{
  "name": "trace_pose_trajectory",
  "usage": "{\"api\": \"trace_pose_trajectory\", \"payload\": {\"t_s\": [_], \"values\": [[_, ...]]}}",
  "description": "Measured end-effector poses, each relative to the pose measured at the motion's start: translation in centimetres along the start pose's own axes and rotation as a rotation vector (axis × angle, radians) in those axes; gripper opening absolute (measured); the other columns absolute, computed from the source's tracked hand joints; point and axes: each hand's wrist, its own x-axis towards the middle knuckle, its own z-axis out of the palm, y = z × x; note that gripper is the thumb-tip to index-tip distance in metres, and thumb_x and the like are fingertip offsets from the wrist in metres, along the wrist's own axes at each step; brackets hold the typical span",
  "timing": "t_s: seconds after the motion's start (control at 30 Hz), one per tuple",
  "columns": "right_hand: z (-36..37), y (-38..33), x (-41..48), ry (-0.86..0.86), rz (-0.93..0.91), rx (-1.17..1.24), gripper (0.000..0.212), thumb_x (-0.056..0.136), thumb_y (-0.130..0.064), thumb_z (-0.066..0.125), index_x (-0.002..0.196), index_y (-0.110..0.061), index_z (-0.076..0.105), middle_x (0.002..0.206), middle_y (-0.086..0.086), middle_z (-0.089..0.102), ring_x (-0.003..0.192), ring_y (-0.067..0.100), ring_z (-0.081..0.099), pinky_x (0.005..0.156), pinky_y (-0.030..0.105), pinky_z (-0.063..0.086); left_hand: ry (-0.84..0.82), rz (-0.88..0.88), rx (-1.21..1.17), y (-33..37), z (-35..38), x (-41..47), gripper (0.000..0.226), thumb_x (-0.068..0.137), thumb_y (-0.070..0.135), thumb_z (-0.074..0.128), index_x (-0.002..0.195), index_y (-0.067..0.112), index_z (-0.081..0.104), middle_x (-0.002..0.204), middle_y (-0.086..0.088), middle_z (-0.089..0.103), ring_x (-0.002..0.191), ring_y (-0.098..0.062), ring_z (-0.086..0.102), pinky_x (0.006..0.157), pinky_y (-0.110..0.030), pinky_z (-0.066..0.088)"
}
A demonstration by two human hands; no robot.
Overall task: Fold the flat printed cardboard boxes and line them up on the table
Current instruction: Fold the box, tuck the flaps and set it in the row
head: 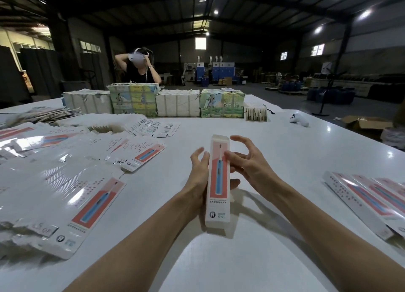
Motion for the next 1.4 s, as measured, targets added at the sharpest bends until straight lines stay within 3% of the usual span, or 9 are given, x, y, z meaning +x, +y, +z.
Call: {"api": "trace_pose_trajectory", "payload": {"t_s": [0.1, 0.2, 0.3, 0.4, 0.57, 0.7, 0.9, 1.07, 1.4], "values": [[0.0, -0.1, 0.2, 0.025, -0.013, -0.045, 0.055, 0.091, -0.037, 0.078, 0.137, -0.030, 0.050, 0.109, 0.014, 0.079, 0.100, 0.035, 0.076, 0.082, 0.036, 0.063, 0.039, 0.207, 0.229, -0.2, -0.2, 0.2, 0.042, 0.112, 0.040, 0.046, 0.143, 0.062, 0.027, 0.114, -0.007, 0.069, 0.088, -0.026, 0.079, 0.075, -0.049, 0.066], [-0.2, 0.0, 0.2, 0.020, -0.023, -0.069, 0.054, 0.091, -0.040, 0.078, 0.138, -0.031, 0.052, 0.111, 0.013, 0.078, 0.102, 0.037, 0.076, 0.083, 0.038, 0.064, 0.041, 0.311, 0.308, -0.4, -0.3, 0.3, 0.033, 0.112, 0.038, 0.046, 0.134, 0.062, 0.042, 0.110, -0.001, 0.071, 0.084, -0.020, 0.080, 0.065, -0.036, 0.066], [-0.3, 0.1, 0.1, 0.025, -0.027, -0.077, 0.052, 0.091, -0.039, 0.078, 0.138, -0.031, 0.056, 0.111, 0.013, 0.078, 0.101, 0.036, 0.076, 0.082, 0.038, 0.064, 0.031, 0.265, 0.314, -0.2, -0.4, 0.3, 0.024, 0.109, 0.051, 0.043, 0.130, 0.058, 0.048, 0.112, -0.005, 0.072, 0.086, -0.023, 0.080, 0.073, -0.045, 0.067], [-0.3, 0.1, -0.1, 0.021, 0.004, -0.072, 0.051, 0.088, -0.041, 0.079, 0.135, -0.031, 0.061, 0.107, 0.015, 0.078, 0.097, 0.033, 0.076, 0.082, 0.035, 0.062, -0.139, 0.088, 0.178, -0.2, 0.0, 0.0, 0.068, 0.089, 0.079, 0.052, 0.144, 0.041, 0.045, 0.121, -0.017, 0.070, 0.097, -0.035, 0.078, 0.082, -0.057, 0.064], [-0.7, -0.3, -0.2, -0.042, 0.061, 0.050, 0.046, 0.091, -0.025, 0.078, 0.133, -0.016, 0.064, 0.115, 0.020, 0.076, 0.109, 0.036, 0.074, 0.088, 0.040, 0.063, -0.196, 0.169, 0.384, -0.4, 0.0, 0.3, 0.109, 0.071, 0.050, 0.089, 0.150, 0.049, 0.014, 0.126, -0.008, 0.057, 0.096, -0.028, 0.077, 0.077, -0.041, 0.066], [-0.9, -0.7, -0.3, -0.094, 0.100, 0.038, 0.044, 0.090, -0.020, 0.075, 0.129, -0.006, 0.062, 0.113, 0.023, 0.074, 0.107, 0.039, 0.074, 0.084, 0.036, 0.064, -0.184, 0.167, 0.434, -0.4, 0.0, 0.3, 0.100, 0.080, 0.030, 0.091, 0.143, 0.049, 0.017, 0.114, -0.002, 0.059, 0.084, -0.004, 0.076, 0.061, -0.019, 0.059], [-0.3, 0.3, 0.0, 0.010, 0.048, -0.172, 0.034, 0.102, -0.032, 0.066, 0.131, -0.016, 0.058, 0.126, 0.014, 0.069, 0.110, 0.026, 0.074, 0.095, 0.040, 0.061, -0.191, 0.032, 0.303, -0.2, -0.2, -0.1, 0.094, 0.085, 0.014, 0.084, 0.147, 0.046, 0.021, 0.115, -0.016, 0.065, 0.078, -0.027, 0.079, 0.063, -0.031, 0.062], [-1.0, 0.3, 0.5, 0.196, 0.029, -0.067, 0.031, 0.106, -0.016, 0.058, 0.137, -0.015, 0.053, 0.107, 0.013, 0.078, 0.098, 0.028, 0.078, 0.079, 0.031, 0.063, -0.257, 0.033, 0.371, 0.1, 0.0, -0.5, 0.093, 0.082, 0.023, 0.083, 0.149, 0.044, 0.022, 0.122, -0.016, 0.061, 0.074, -0.027, 0.077, 0.068, -0.035, 0.063], [-0.9, 0.1, -0.3, 0.256, -0.176, -0.324, 0.025, 0.102, 0.001, 0.053, 0.105, -0.013, 0.073, 0.093, 0.005, 0.080, 0.090, 0.025, 0.080, 0.072, 0.034, 0.065, -0.336, 0.009, 0.393, 0.2, 0.0, -0.4, 0.091, 0.081, 0.022, 0.083, 0.148, 0.043, 0.023, 0.118, -0.020, 0.063, 0.075, -0.029, 0.075, 0.070, -0.039, 0.063]]}}
